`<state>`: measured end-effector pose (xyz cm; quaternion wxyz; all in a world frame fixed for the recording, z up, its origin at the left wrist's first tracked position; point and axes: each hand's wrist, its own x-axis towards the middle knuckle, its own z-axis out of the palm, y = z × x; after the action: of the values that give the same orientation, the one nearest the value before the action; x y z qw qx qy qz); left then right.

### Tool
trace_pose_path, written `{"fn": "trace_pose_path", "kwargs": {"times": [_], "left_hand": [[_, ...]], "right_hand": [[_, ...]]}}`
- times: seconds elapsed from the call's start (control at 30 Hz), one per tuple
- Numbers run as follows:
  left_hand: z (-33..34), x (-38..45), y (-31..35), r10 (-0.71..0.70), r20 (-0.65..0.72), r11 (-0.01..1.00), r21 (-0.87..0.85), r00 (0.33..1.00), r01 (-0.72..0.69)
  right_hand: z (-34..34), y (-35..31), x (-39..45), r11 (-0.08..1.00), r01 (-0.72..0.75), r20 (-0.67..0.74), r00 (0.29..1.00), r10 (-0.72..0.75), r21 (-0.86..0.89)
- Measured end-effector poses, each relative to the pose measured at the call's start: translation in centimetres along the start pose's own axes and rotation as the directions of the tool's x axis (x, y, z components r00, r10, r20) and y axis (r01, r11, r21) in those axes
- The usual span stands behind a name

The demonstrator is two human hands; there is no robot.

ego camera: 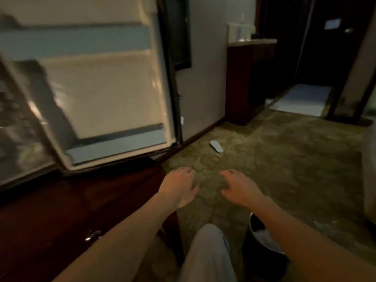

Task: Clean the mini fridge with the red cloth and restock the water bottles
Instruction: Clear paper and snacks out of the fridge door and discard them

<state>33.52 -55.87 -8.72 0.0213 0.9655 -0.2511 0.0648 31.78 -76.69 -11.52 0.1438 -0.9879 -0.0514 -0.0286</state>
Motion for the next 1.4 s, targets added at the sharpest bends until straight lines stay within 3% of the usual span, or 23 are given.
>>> {"fn": "trace_pose_path", "kwargs": {"times": [0.23, 0.4, 0.77, 0.97, 1.2, 1.3, 1.4], "left_hand": [[-9.1, -9.7, -10.0, -0.190, -0.241, 0.973, 0.080, 0.952, 0.214], [-11.7, -18.0, -17.3, -0.336, -0.322, 0.917, 0.105, 0.885, 0.386], [-13.4, -30.1, -29.0, -0.597, -0.318, 0.749, 0.109, 0.736, 0.654], [-12.6, -31.4, -34.0, -0.666, -0.275, 0.702, 0.085, 0.694, 0.707], [-11.6, -27.5, -39.5, -0.744, -0.156, 0.651, 0.051, 0.650, 0.758], [-11.3, -25.2, -41.9, -0.754, -0.100, 0.655, -0.031, 0.650, 0.755], [-10.7, -23.0, -43.9, -0.765, -0.134, 0.642, -0.068, 0.630, 0.764]], "right_hand": [[-5.0, -13.9, 1.9, 0.971, 0.237, -0.154, 0.958, -0.241, -0.044], [-4.2, -24.2, 2.9, 0.900, 0.430, -0.101, 0.894, -0.435, -0.070], [1.0, -42.0, 5.4, 0.752, 0.658, -0.052, 0.753, -0.656, 0.047], [3.2, -47.8, 9.2, 0.729, 0.674, -0.011, 0.736, -0.677, 0.120], [6.0, -52.1, 15.4, 0.763, 0.632, -0.061, 0.774, -0.630, 0.138], [7.1, -53.4, 17.8, 0.824, 0.553, -0.014, 0.831, -0.556, 0.128], [8.5, -53.9, 19.4, 0.872, 0.480, 0.012, 0.875, -0.483, 0.099]]}}
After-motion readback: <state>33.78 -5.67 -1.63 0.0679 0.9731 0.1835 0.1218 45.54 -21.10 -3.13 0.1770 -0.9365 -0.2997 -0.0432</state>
